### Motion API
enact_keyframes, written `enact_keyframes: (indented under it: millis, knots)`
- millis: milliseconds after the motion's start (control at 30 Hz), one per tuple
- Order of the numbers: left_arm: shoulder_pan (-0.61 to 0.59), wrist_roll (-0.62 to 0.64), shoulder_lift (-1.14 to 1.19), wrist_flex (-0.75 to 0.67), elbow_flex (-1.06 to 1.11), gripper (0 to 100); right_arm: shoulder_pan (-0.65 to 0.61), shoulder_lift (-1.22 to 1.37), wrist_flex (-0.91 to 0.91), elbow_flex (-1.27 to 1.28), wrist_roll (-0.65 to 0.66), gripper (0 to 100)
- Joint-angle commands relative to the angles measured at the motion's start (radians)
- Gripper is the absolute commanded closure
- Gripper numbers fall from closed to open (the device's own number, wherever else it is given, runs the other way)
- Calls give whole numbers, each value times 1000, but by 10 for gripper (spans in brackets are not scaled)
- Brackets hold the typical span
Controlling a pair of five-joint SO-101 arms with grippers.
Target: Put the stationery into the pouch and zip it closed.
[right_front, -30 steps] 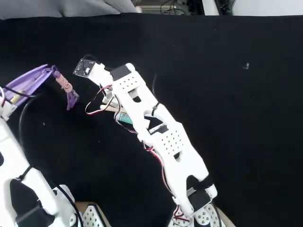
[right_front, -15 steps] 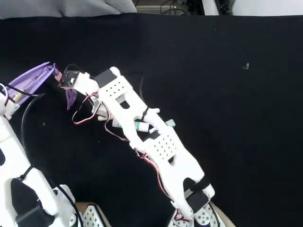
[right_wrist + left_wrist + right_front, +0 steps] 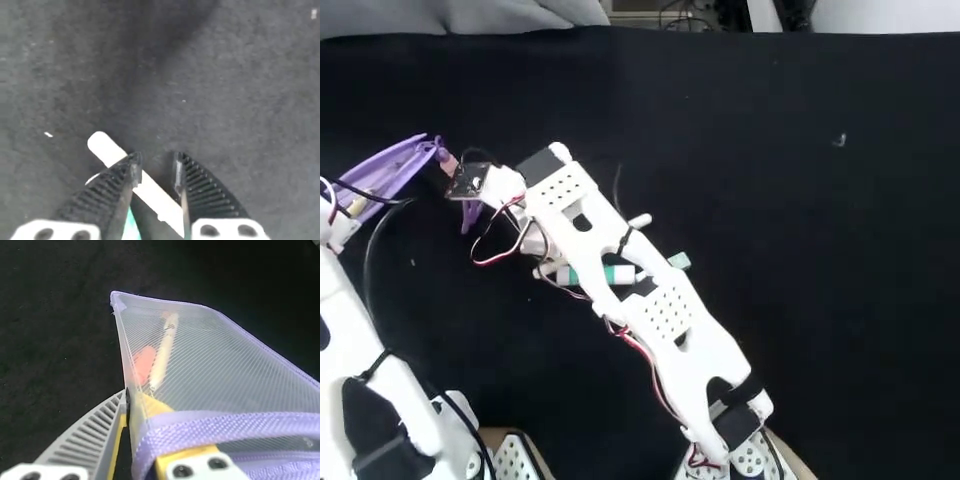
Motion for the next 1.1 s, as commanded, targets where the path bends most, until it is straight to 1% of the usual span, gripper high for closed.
enact_keyframes:
  millis: [0, 233, 300, 367, 567, 800, 867, 1000, 1067]
  knots:
    - [16, -8, -11, -5, -42, 971, -21, -120, 52, -110, 5, 892]
    - [18, -6, -11, -9, -44, 971, -21, -120, 137, -248, -6, 892]
    - [18, -6, -11, -31, -36, 971, -17, -120, 138, -259, -20, 892]
    - [16, -6, -9, -38, -35, 971, -17, -117, 140, -245, 0, 892]
    - [8, -6, -9, -43, -35, 971, -15, -122, 141, -107, 129, 890]
    - [8, -6, -9, -43, -38, 971, -12, -170, 143, -28, 143, 746]
    - [8, -6, -9, -43, -38, 971, -14, -217, 143, 38, 158, 747]
    - [8, -6, -9, -43, -38, 971, -14, -280, 133, 214, 282, 772]
    - [8, -6, -9, -43, -36, 971, -12, -282, 80, 302, 328, 783]
